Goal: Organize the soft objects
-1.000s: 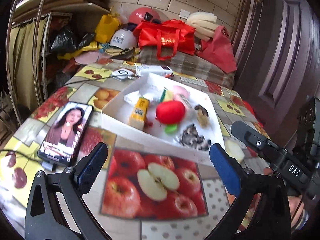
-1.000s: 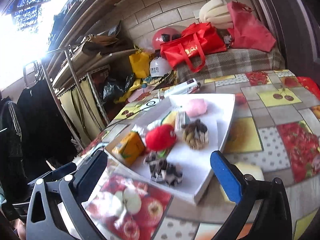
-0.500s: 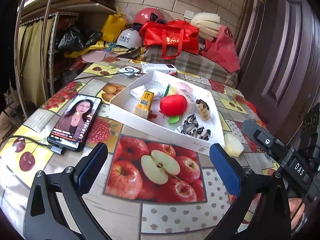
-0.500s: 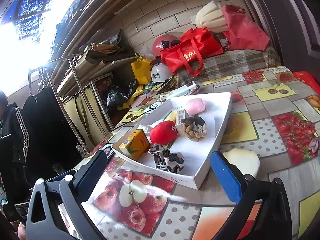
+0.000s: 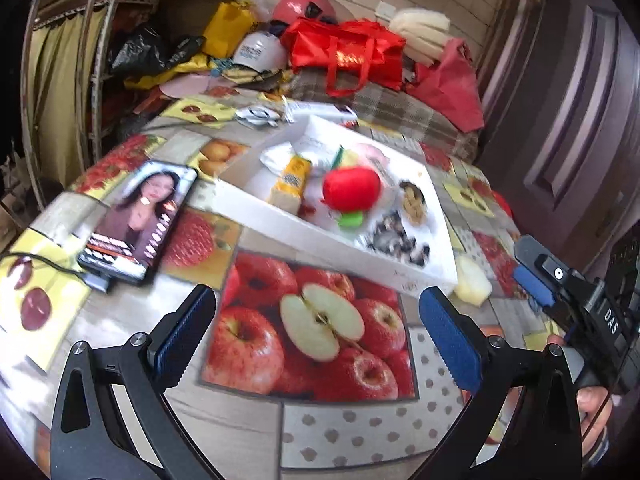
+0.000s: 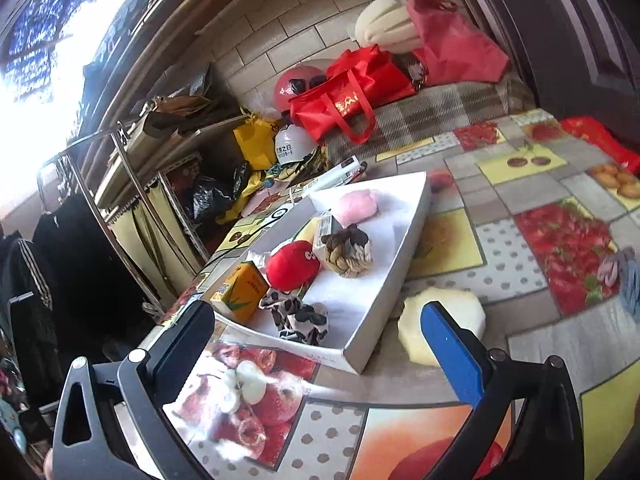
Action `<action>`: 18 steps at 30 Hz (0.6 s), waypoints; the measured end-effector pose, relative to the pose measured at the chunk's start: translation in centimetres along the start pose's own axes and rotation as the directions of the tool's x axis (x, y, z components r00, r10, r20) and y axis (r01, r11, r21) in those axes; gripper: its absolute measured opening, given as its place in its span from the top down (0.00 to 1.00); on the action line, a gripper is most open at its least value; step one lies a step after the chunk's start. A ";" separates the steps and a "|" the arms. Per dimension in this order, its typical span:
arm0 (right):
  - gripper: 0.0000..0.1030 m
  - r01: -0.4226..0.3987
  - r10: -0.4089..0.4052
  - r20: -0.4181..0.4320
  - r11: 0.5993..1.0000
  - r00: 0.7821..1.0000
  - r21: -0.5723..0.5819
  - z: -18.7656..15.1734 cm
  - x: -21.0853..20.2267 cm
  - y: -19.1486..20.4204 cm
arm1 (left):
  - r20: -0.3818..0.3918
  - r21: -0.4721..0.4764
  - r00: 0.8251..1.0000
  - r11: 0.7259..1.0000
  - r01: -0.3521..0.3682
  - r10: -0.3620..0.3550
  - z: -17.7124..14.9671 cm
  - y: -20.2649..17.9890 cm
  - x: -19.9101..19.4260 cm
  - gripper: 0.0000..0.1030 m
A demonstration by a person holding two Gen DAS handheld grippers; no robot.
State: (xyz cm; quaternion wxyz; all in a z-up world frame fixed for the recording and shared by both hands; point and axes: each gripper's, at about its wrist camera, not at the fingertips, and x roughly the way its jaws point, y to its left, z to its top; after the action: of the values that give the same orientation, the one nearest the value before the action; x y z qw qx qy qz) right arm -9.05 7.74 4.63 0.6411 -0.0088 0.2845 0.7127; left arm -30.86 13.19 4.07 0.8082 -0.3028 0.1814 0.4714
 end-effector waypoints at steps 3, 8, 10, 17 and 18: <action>0.00 0.018 -0.019 -0.027 1.000 0.999 -0.018 -0.7 0.0 -0.3 | -0.038 0.026 0.999 0.999 0.033 -0.032 -0.8 -0.9 0.9 0.00; 0.00 0.153 -0.156 -0.076 0.987 0.985 -0.040 -0.7 -0.9 -2.8 | -0.040 0.021 0.998 0.999 0.039 -0.038 -1.0 -1.2 1.2 0.00; 0.00 0.211 -0.215 -0.104 0.976 0.971 -0.045 -0.3 -1.4 -4.7 | -0.047 0.011 0.997 0.999 0.053 -0.053 -1.1 -1.2 1.4 0.00; 0.00 0.228 -0.253 -0.199 0.963 0.947 -0.144 0.2 -0.5 -6.9 | -0.067 -0.001 0.994 0.996 0.084 -0.084 -0.8 -0.9 2.0 0.00; 0.00 0.219 -0.251 -0.203 0.961 0.946 -0.167 0.2 -0.1 -6.6 | -0.068 0.002 0.994 0.996 0.085 -0.085 -0.8 -0.9 2.0 0.00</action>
State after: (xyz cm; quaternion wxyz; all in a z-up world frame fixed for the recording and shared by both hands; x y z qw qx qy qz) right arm -2.90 7.85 2.23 0.6835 -0.1682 0.2999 0.6439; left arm -29.04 13.63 2.59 0.8217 -0.3241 0.1965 0.4256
